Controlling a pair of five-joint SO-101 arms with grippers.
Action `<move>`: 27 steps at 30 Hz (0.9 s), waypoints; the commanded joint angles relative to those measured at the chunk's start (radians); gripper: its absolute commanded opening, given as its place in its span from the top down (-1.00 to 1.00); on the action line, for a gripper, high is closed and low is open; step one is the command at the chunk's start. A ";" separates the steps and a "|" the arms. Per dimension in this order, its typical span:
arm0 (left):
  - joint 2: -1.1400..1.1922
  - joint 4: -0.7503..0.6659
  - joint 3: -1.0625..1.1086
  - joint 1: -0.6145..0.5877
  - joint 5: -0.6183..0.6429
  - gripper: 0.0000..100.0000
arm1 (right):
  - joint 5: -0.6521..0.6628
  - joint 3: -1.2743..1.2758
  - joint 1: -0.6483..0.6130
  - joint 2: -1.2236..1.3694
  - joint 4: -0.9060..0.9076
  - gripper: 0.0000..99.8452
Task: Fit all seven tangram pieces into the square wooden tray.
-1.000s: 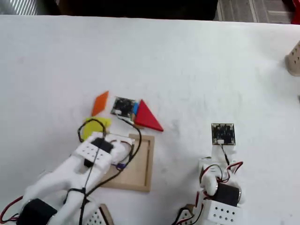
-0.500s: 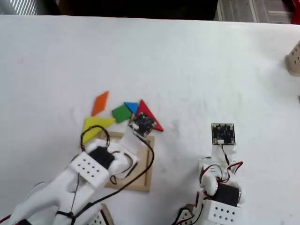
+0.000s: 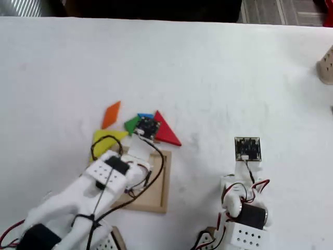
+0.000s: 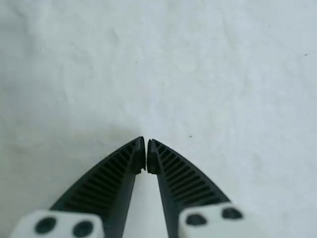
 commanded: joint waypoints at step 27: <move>-0.104 0.265 -0.063 -0.039 -0.393 0.96 | 0.009 0.003 0.010 -0.004 -0.016 0.97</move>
